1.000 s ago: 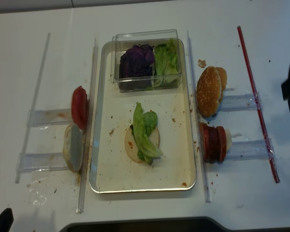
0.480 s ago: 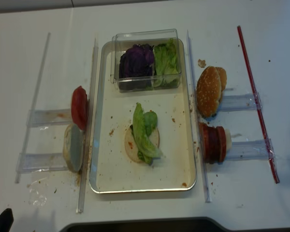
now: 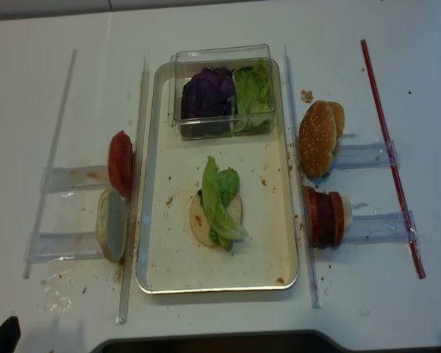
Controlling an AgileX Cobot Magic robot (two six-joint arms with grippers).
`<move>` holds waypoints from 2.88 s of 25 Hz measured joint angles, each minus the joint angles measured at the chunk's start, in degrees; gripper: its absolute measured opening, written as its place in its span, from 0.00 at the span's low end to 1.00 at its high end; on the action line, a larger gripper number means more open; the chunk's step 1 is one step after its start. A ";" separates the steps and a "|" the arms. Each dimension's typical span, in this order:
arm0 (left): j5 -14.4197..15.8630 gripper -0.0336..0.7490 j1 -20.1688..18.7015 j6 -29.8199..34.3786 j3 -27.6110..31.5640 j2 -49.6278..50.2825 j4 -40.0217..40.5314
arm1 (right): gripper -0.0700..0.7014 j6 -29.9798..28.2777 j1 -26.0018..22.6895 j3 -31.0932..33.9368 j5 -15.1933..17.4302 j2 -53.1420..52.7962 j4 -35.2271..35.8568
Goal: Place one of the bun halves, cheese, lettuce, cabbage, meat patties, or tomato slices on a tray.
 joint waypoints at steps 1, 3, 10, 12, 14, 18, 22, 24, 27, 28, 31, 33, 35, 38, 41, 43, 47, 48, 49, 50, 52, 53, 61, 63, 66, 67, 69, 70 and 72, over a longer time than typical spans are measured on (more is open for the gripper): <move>0.00 0.41 0.00 0.00 0.00 0.00 0.00 | 0.71 0.00 -0.03 0.69 0.11 -1.81 0.00; 0.00 0.41 0.00 0.00 0.00 0.00 0.00 | 0.71 0.00 -0.03 1.72 0.33 -5.24 0.00; 0.00 0.41 0.00 0.00 0.00 0.00 0.00 | 0.71 -0.13 -0.03 5.99 0.68 -14.59 0.00; 0.00 0.41 0.00 0.00 0.00 0.00 0.00 | 0.71 -0.13 -0.03 7.15 0.68 -16.42 0.21; 0.00 0.41 0.00 0.00 0.00 0.00 0.00 | 0.71 -0.66 -0.03 7.47 0.82 -17.01 0.84; 0.00 0.41 0.00 0.00 0.00 0.00 0.00 | 0.71 -1.11 -0.13 7.87 0.01 -17.11 1.29; 0.00 0.41 0.00 0.00 0.00 0.00 0.00 | 0.71 -1.22 -0.13 9.15 -4.27 -17.11 1.42; 0.00 0.41 0.00 0.00 0.00 0.00 0.00 | 0.71 -1.22 -0.13 10.04 -5.94 -17.11 1.66; 0.00 0.41 0.00 0.00 0.00 0.00 0.00 | 0.71 -1.22 -0.13 10.47 -6.70 -17.11 1.69; 0.00 0.41 0.00 0.00 0.00 0.00 0.00 | 0.71 -1.22 -0.13 10.47 -6.96 -17.11 1.78; 0.00 0.41 0.00 0.00 0.00 0.00 0.00 | 0.71 -1.22 -0.13 10.47 -7.12 -17.11 1.83; 0.00 0.41 0.00 0.00 0.00 0.00 0.00 | 0.71 -1.22 -0.13 10.47 -7.12 -17.11 1.83; 0.00 0.41 0.00 0.00 0.00 0.00 0.00 | 0.71 -1.30 -0.13 10.47 -7.12 -17.11 2.02; 0.00 0.41 0.00 0.00 0.00 0.00 0.00 | 0.71 -1.30 -0.13 10.47 -7.12 -17.11 2.05; 0.00 0.41 0.00 0.00 0.00 0.00 0.00 | 0.71 -1.30 -0.13 10.47 -7.12 -17.11 2.05; 0.00 0.41 0.00 0.00 0.00 0.00 0.00 | 0.71 -1.30 -0.13 10.47 -7.12 -17.11 2.05; 0.00 0.41 0.00 0.00 0.00 0.00 0.00 | 0.71 -1.30 -0.13 10.47 -7.12 -17.11 2.09; 0.00 0.41 0.00 0.00 0.00 0.00 0.00 | 0.71 -1.30 -0.13 10.47 -7.12 -17.11 2.09; 0.00 0.41 0.00 0.00 0.00 0.00 0.00 | 0.71 -1.30 -0.13 10.47 -7.12 -17.11 2.09; 0.00 0.41 0.00 0.00 0.00 0.00 0.00 | 0.71 -1.30 -0.13 10.47 -7.12 -17.11 2.09; 0.00 0.41 0.00 0.00 0.00 0.00 0.00 | 0.71 -1.30 -0.13 10.47 -7.12 -17.11 2.09; 0.00 0.41 0.00 0.00 0.00 0.00 0.00 | 0.71 -1.30 -0.13 10.47 -7.12 -17.11 2.09; 0.00 0.41 0.00 0.00 0.00 0.00 0.00 | 0.71 -1.30 -0.13 10.47 -7.12 -17.11 2.09; 0.00 0.41 0.00 0.00 0.00 0.00 0.00 | 0.71 -1.30 -0.13 10.47 -7.12 -17.11 2.09; 0.00 0.41 0.00 0.00 0.00 0.00 0.00 | 0.71 -1.30 -0.13 10.47 -7.12 -17.11 2.09; 0.00 0.41 0.00 0.00 0.00 0.00 0.00 | 0.71 -1.30 -0.13 10.47 -7.12 -17.11 2.09; 0.00 0.41 0.00 0.00 0.00 0.00 0.00 | 0.71 -1.34 -0.13 10.47 -7.12 -17.11 2.09; 0.00 0.41 0.00 0.00 0.00 0.00 0.00 | 0.71 -1.43 -0.13 10.47 -7.12 -17.11 2.09; 0.00 0.41 0.00 0.00 0.00 0.00 0.00 | 0.71 -1.43 -0.13 10.47 -7.12 -17.11 2.09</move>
